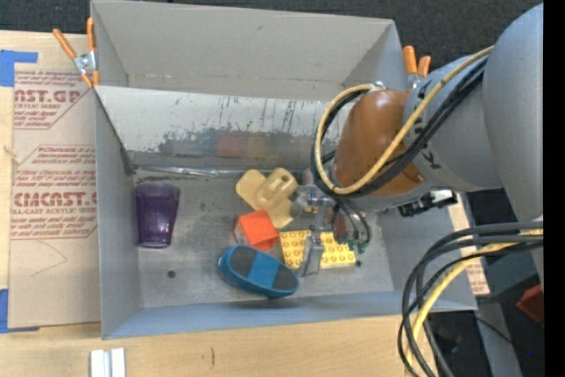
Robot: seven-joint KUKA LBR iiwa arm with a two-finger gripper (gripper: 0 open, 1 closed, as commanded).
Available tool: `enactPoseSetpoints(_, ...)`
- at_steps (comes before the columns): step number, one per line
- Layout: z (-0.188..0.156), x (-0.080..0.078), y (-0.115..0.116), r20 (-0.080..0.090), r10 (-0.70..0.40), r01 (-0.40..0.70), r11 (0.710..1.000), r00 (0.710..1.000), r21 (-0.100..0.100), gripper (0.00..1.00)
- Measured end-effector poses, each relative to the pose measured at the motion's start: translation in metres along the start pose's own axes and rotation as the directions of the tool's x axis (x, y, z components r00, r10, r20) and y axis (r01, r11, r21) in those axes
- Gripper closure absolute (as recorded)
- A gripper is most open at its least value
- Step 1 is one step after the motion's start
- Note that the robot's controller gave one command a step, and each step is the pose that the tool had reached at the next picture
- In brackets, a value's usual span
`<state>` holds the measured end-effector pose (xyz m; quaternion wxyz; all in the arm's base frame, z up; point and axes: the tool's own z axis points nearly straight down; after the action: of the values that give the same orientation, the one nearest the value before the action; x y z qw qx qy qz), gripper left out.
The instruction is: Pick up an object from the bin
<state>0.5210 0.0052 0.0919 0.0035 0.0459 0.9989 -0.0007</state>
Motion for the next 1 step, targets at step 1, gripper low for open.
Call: enactPoseSetpoints(1,0.0000,0.0000,-0.0003,0.000,0.000,0.000,1.000,1.000,0.001,1.00)
